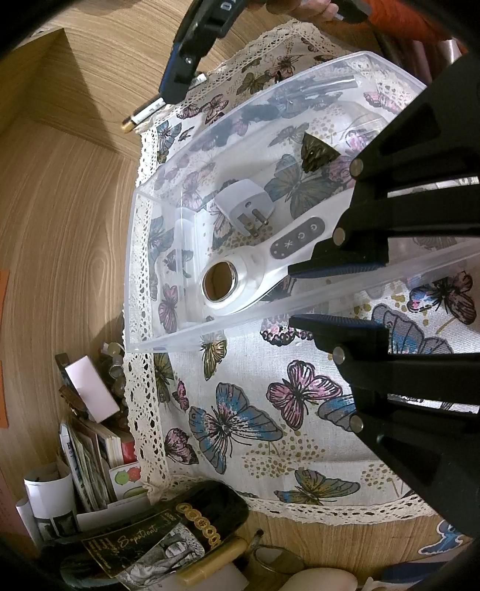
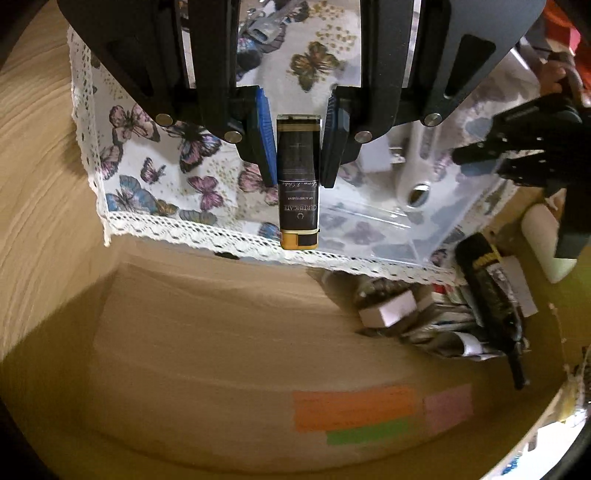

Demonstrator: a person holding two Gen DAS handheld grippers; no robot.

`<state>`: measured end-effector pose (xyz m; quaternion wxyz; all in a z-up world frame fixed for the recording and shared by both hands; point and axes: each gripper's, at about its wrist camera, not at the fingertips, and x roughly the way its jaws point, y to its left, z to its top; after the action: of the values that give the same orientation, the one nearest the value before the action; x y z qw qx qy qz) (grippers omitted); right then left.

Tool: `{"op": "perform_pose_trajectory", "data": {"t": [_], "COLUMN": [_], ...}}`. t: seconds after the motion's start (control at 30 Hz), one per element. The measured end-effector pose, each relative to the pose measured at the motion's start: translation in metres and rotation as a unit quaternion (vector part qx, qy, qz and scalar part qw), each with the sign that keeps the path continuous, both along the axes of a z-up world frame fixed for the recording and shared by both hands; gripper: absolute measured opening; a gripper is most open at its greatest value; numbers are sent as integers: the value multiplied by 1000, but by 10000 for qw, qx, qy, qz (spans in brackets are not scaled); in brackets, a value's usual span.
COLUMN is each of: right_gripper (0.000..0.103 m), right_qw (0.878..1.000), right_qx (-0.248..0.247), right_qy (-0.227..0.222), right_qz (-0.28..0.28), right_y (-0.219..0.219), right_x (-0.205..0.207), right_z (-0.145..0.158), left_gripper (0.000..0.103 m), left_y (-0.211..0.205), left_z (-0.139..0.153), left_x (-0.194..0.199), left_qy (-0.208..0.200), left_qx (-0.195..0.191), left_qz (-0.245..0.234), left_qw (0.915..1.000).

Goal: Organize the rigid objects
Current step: 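Grasp the small dark bottle with the right tool and lift it, then lower the dark bottle into the clear box with the right tool and release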

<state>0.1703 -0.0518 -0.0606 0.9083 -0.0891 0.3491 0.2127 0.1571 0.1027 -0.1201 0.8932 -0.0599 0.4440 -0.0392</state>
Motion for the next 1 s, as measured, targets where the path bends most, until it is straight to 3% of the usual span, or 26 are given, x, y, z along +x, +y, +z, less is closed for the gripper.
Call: {"op": "perform_pose_trajectory", "data": {"t": [0.3, 0.6, 0.87, 1.0], "right_gripper": [22, 22, 22, 22], "right_qw": [9981, 9914, 9822, 9812], "right_qx": [-96, -518, -862, -897], "right_qy": [306, 692, 1169, 1203], "right_qz": [521, 984, 1193, 1213], "right_y": [32, 60, 74, 75], "right_x": [-11, -16, -14, -13], "right_z": [-12, -39, -58, -59], "left_gripper": [19, 19, 19, 19], "left_y": [-1, -1, -2, -1], "left_z": [0, 0, 0, 0], "left_x": [1, 1, 1, 1], "left_qy": [-1, -2, -4, -1], "left_qx": [2, 0, 1, 0], "left_qz": [-6, -3, 0, -1], "left_qw": [10000, 10000, 10000, 10000]}}
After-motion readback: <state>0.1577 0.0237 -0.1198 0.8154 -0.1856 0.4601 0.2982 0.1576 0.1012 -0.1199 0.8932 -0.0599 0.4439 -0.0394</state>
